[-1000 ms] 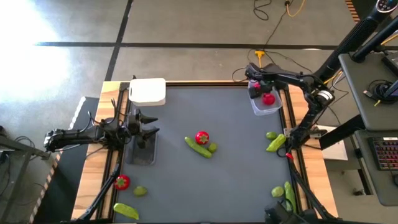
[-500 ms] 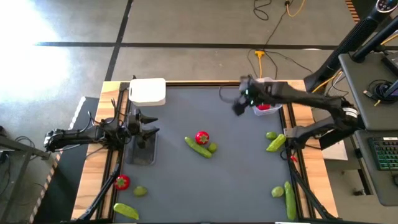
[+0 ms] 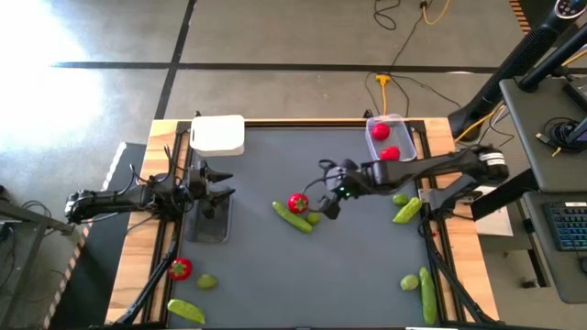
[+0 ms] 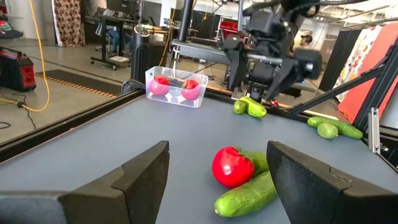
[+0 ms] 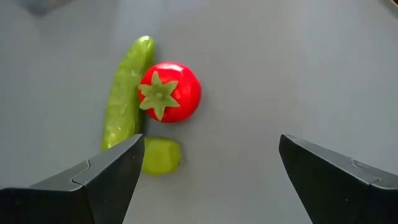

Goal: Sort produce into baskets
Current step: Put the red tomato into the transparent bin

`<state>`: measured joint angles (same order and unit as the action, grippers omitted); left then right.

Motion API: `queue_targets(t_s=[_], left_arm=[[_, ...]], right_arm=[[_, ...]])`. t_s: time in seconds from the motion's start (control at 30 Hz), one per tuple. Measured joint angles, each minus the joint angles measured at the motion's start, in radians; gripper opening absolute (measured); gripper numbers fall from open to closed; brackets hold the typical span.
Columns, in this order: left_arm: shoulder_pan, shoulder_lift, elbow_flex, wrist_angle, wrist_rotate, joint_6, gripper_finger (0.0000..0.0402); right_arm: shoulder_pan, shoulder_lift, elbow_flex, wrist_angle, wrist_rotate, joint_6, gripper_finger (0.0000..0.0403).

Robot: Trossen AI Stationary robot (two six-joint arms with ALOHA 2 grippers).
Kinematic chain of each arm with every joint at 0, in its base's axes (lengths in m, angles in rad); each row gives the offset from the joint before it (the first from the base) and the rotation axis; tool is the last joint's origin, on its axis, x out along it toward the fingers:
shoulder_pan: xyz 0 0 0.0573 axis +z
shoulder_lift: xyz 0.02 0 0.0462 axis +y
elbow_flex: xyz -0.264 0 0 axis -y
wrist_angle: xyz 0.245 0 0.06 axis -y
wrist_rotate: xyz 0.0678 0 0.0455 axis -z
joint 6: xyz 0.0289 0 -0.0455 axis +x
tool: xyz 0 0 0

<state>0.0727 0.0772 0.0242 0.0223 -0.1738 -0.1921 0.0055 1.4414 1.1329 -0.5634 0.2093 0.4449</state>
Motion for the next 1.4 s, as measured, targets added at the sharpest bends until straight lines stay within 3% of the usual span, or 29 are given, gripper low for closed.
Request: queue_targets(t_s=[0.37, 0.7, 1.0, 1.03, 1.23, 1.4], left_arm=[[0.0, 0.0, 0.0, 0.0, 0.0, 0.0, 0.0253], [0.0, 0.0, 0.0, 0.0, 0.0, 0.0, 0.0253], [0.0, 0.0, 0.0, -0.002, 0.0, 0.005, 0.0253], [0.001, 0.003, 0.006, -0.032, -0.002, 0.121, 0.0253], [0.007, 0.098, 0.071, -0.003, 0.007, 1.167, 0.0253], [0.008, 0.143, 0.124, -0.011, 0.007, 1.738, 0.0253]], right_arm=[[-0.004, 0.192, 0.182, -0.001, 0.0, -0.255, 0.0365], [-0.004, 0.291, 0.337, -0.014, -0.001, -0.443, 0.0365], [-0.006, 0.294, 0.386, -0.11, -0.007, -0.386, 0.0367], [-0.006, 0.295, 0.386, -0.11, -0.008, -0.388, 0.0368], [-0.006, 0.31, 0.384, -0.126, -0.087, -0.449, 0.037], [-0.02, 0.319, 0.385, -0.133, -0.082, -0.48, 0.037]])
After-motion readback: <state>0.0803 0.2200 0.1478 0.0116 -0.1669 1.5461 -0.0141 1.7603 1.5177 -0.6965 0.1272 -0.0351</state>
